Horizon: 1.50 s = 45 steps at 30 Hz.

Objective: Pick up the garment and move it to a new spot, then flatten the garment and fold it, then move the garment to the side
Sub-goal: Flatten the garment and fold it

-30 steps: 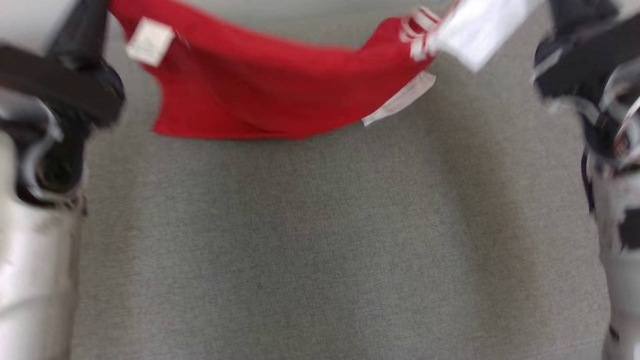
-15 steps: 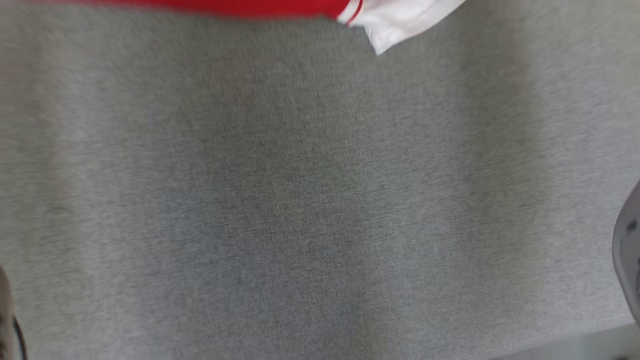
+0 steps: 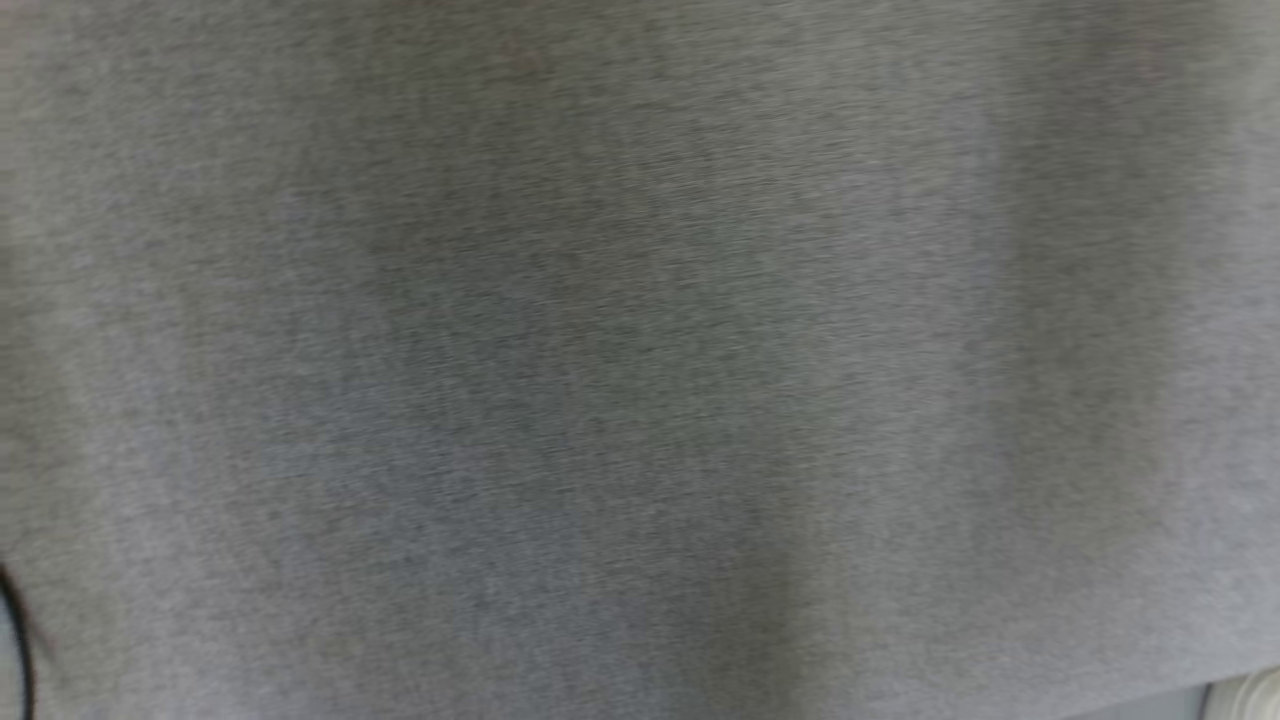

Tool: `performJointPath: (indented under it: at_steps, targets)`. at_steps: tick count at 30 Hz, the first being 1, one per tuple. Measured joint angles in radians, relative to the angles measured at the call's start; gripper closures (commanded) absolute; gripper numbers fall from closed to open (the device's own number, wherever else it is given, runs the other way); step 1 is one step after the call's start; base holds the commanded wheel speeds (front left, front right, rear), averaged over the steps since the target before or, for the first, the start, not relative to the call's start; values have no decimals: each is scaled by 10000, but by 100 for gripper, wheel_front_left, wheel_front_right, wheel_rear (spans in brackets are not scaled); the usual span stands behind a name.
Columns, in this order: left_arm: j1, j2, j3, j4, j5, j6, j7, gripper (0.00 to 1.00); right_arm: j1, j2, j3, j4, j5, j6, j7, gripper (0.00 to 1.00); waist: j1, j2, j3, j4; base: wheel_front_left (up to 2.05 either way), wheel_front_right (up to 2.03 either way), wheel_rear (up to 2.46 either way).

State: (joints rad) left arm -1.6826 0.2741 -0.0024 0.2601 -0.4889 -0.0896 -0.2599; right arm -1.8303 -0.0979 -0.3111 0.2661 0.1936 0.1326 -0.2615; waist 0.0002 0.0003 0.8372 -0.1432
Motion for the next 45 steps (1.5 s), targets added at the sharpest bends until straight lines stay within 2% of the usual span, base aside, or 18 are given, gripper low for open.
performJointPath:
  at_steps: [3, 7, 16, 22, 26, 31, 33, 37, 45]
  targets:
    - [5, -77, 454, -213, 184, -81, -17, 100, -169, -79, 297, -796, -190, 4, -2, 100, 0, -1, 54, 217, 0, 0, 0]
    - [582, -174, 731, -100, 384, -209, -40, 100, 345, -412, 1187, -535, -282, 2, -29, 100, -6, -6, 123, 378, 0, 0, 0]
    - [3701, -708, 815, -180, 355, -387, -40, 100, 3889, -1191, 3150, -207, 711, -6, -29, 100, -3, -4, 24, 513, 0, 0, 0]
    - [6305, -727, 169, -1032, -652, -412, -40, 100, 6798, -2015, 4318, -403, 1344, -4, 199, 100, -3, -3, -628, 504, 0, 0, 0]
    - [8236, -767, -280, -1264, -1476, -412, -40, 100, 8848, -2057, 3967, -746, 1555, -4, 1277, 100, -4, -4, -1280, 486, 0, 0, 0]
    - [10793, -598, -1081, -1285, -2073, -416, -42, 100, 11755, -1705, 3264, -1540, 1214, -4, 3494, 100, -6, -5, -2287, 448, 0, 0, 0]
    - [11568, -633, -1187, -1273, -2069, -416, -44, 100, 12749, -1476, 2980, -2006, 1068, -6, 4253, 100, -6, -5, -2712, 432, 0, 0, 0]
    - [12851, -1066, -1183, -1175, -2115, -414, -44, 100, 14497, -880, 2351, -2767, 671, -6, 5440, 100, -6, -5, -3547, 420, 0, 0, 0]
    - [14725, -1488, -1099, -1039, -1770, -414, -40, 100, 16996, 217, 1480, -3829, 334, -6, 7076, 100, -6, -4, -5177, 566, 0, 0, 0]
